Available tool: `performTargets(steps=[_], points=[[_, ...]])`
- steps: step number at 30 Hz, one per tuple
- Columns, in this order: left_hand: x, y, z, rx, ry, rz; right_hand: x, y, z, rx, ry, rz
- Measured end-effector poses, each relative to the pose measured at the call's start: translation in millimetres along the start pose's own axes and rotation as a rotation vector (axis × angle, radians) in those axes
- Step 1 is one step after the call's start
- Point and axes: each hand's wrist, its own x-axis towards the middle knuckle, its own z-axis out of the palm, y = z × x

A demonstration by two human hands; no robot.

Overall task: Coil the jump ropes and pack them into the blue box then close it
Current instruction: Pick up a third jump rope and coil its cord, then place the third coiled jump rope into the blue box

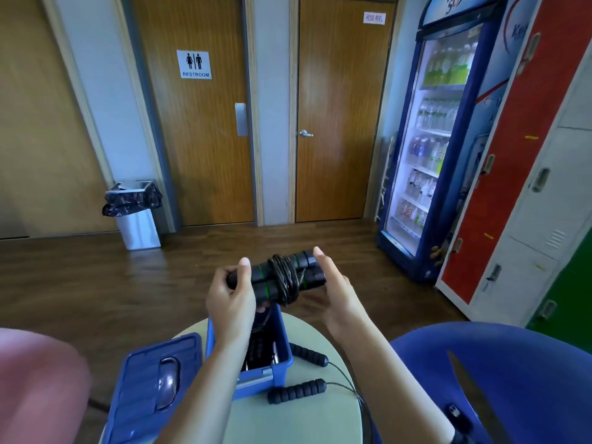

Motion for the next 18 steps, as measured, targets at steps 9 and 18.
performTargets(steps=[9,18], points=[[18.8,-90.8,-26.5,0.077,-0.002,-0.076,38.2,89.3,58.1,0.064,-0.011,0.099],[95.8,-176.0,-62.0,0.207,-0.319,-0.231,120.5,147.4,63.8,-0.110,-0.023,0.221]])
